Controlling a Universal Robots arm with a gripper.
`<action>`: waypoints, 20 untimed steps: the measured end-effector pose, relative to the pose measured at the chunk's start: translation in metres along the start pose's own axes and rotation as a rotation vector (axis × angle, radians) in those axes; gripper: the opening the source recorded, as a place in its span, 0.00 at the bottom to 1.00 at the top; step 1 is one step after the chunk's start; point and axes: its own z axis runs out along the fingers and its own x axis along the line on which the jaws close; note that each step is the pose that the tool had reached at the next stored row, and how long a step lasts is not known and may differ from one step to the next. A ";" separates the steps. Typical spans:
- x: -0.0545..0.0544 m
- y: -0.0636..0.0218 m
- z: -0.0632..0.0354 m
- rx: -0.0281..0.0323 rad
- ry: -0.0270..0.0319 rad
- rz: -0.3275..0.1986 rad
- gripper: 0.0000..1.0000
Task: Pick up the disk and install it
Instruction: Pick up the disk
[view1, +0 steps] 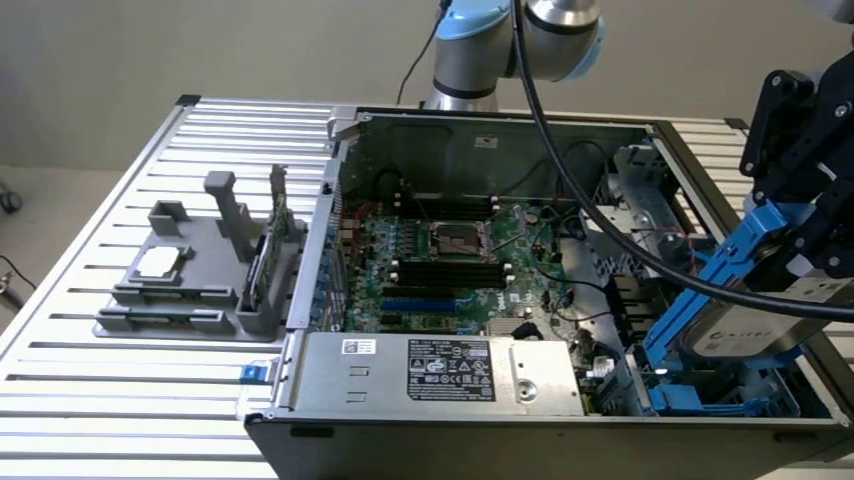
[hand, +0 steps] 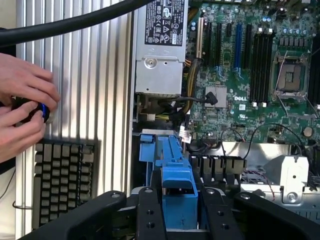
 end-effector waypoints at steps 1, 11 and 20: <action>0.000 0.0000 0.0000 0.0000 0.0000 0.000 0.33; 0.000 -0.0020 0.0053 -0.0005 -0.0001 0.000 0.33; 0.000 -0.0035 0.0120 -0.0038 0.0001 0.011 0.33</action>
